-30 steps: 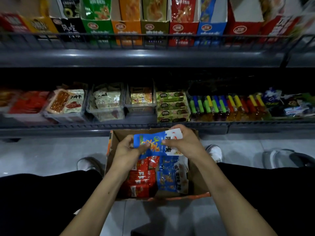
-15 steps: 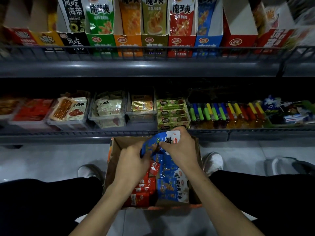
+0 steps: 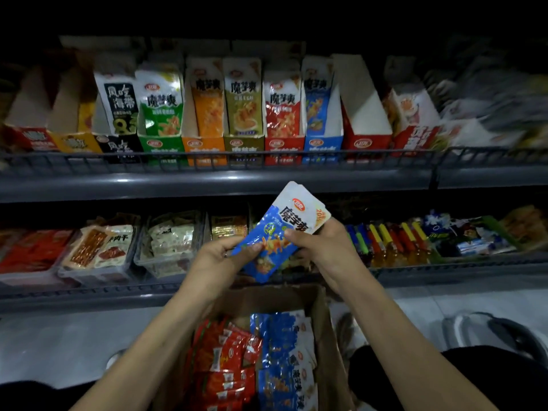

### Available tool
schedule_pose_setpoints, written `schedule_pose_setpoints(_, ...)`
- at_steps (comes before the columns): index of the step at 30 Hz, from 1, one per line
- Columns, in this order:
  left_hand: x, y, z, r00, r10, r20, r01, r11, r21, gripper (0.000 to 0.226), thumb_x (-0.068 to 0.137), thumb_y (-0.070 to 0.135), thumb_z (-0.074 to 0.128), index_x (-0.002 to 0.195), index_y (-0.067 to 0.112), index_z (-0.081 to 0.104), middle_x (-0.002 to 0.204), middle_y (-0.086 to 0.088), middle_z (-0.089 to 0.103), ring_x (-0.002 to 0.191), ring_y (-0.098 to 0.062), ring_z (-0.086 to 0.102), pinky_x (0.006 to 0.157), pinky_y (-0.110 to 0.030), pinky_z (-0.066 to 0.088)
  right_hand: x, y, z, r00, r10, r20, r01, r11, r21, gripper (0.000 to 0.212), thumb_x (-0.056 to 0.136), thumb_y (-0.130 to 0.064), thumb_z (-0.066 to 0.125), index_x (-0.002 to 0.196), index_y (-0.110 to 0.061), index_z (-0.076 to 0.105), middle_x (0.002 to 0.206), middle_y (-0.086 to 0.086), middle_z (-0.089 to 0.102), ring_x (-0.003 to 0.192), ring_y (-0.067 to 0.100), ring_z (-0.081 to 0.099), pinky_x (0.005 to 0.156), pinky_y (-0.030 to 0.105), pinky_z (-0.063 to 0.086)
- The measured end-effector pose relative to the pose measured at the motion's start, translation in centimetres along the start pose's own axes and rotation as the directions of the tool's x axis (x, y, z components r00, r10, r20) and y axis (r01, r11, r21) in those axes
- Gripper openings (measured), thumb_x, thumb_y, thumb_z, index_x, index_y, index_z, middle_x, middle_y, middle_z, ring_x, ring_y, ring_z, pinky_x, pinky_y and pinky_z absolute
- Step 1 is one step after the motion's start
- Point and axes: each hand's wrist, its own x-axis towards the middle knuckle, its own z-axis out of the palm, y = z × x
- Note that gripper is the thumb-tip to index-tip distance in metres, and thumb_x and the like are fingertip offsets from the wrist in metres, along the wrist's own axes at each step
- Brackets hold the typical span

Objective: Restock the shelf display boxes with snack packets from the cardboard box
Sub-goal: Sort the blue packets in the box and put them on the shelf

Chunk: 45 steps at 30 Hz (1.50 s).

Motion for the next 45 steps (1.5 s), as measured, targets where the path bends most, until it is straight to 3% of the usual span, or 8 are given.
schedule_pose_setpoints(5, 3.4, 3.4, 2.0, 0.97, 0.193, 0.144, -0.23, 0.923, 0.309, 0.022, 0.085, 0.01, 0.071, 0.079, 0.031, 0.07, 0.071, 0.004, 0.073, 0.065, -0.01, 0.064, 0.062, -0.029, 0.054, 2.8, -4.9, -0.9, 0.982, -0.184, -0.043, 0.175, 0.972, -0.155, 0.027, 0.088, 0.001, 0.064, 0.101, -0.022, 0.062, 0.1, 0.001, 0.073, 0.091, 0.021, 0.071, 0.083, 0.045, 0.057)
schedule_pose_setpoints(11, 8.2, 12.0, 3.2, 0.738, 0.618, 0.271, -0.557, 0.332, 0.761, 0.04, 0.086, 0.021, 0.06, 0.126, 0.025, 0.056, 0.116, -0.002, 0.062, 0.108, -0.022, 0.056, 0.09, -0.037, 0.049, 7.1, -13.5, -3.6, 0.919, -0.358, -0.163, 0.29, 0.897, -0.332, 0.023, 0.099, -0.013, 0.051, 0.118, -0.025, 0.051, 0.101, -0.008, 0.066, 0.083, 0.003, 0.067, 0.069, 0.032, 0.059)
schedule_pose_setpoints(17, 12.0, 16.1, 6.0, 0.881, 0.247, 0.404, -0.398, -0.075, 0.914, 0.073, 0.081, 0.019, 0.056, 0.146, 0.037, 0.027, 0.13, -0.01, 0.053, 0.125, -0.032, 0.041, 0.099, -0.041, 0.038, 11.3, -18.8, -3.5, 0.842, -0.51, -0.175, 0.378, 0.79, -0.483, 0.024, 0.1, -0.01, 0.046, 0.121, -0.021, 0.045, 0.093, -0.006, 0.06, 0.07, -0.002, 0.058, 0.059, 0.02, 0.051)
schedule_pose_setpoints(25, 13.8, 14.1, 6.9, 0.878, 0.196, 0.437, -0.448, 0.015, 0.894, 0.061, 0.087, 0.012, 0.053, 0.142, 0.03, 0.035, 0.129, -0.007, 0.057, 0.131, -0.028, 0.04, 0.12, -0.043, -0.001, 16.7, -17.2, -1.1, 0.861, -0.462, -0.213, 0.277, 0.776, -0.567, 0.058, 0.102, -0.016, 0.039, 0.153, -0.022, 0.011, 0.066, 0.006, 0.047, 0.048, 0.019, 0.044, 0.051, 0.031, 0.04)
schedule_pose_setpoints(33, 14.1, 13.5, 6.5, 0.842, 0.246, 0.48, -0.505, 0.044, 0.862, 0.066, 0.083, 0.013, 0.055, 0.143, 0.03, 0.033, 0.132, -0.006, 0.057, 0.136, -0.028, 0.037, 0.115, -0.044, -0.015, 18.5, -16.3, -1.9, 0.901, -0.409, -0.143, 0.25, 0.76, -0.6, 0.02, 0.1, -0.011, 0.041, 0.117, -0.018, 0.035, 0.075, 0.009, 0.051, 0.058, 0.02, 0.053, 0.045, 0.032, 0.047)
schedule_pose_setpoints(37, 14.3, 13.4, 6.5, 0.842, 0.254, 0.475, -0.498, 0.028, 0.867, 0.065, 0.083, 0.015, 0.056, 0.142, 0.03, 0.032, 0.13, -0.006, 0.056, 0.135, -0.028, 0.037, 0.116, -0.046, -0.014, 18.9, -16.5, -2.3, 0.934, -0.342, -0.106, 0.203, 0.749, -0.63, 0.034, 0.088, -0.002, 0.058, 0.117, -0.013, 0.046, 0.093, 0.011, 0.063, 0.077, 0.023, 0.065, 0.056, 0.032, 0.054)
schedule_pose_setpoints(42, 14.3, 13.3, 6.6, 0.836, 0.272, 0.477, -0.501, 0.024, 0.865, 0.067, 0.08, 0.015, 0.057, 0.14, 0.031, 0.033, 0.115, -0.001, 0.064, 0.122, -0.024, 0.051, 0.115, -0.046, -0.015, 19.0, -18.9, -3.8, 0.929, -0.371, 0.001, 0.234, 0.583, -0.778, 0.04, 0.083, -0.005, 0.072, 0.12, -0.008, 0.057, 0.107, 0.008, 0.065, 0.088, 0.017, 0.061, 0.059, 0.022, 0.045)
schedule_pose_setpoints(45, 14.5, 13.1, 6.7, 0.83, 0.293, 0.474, -0.497, 0.004, 0.868, 0.06, 0.081, 0.017, 0.057, 0.136, 0.031, 0.035, 0.105, 0.0, 0.065, 0.116, -0.025, 0.055, 0.118, -0.049, -0.011, 19.0, -20.0, -3.9, 0.927, -0.356, 0.118, 0.234, 0.302, -0.924, 0.045, 0.08, -0.006, 0.074, 0.122, -0.009, 0.06, 0.117, 0.007, 0.064, 0.091, 0.014, 0.058, 0.069, 0.025, 0.045)
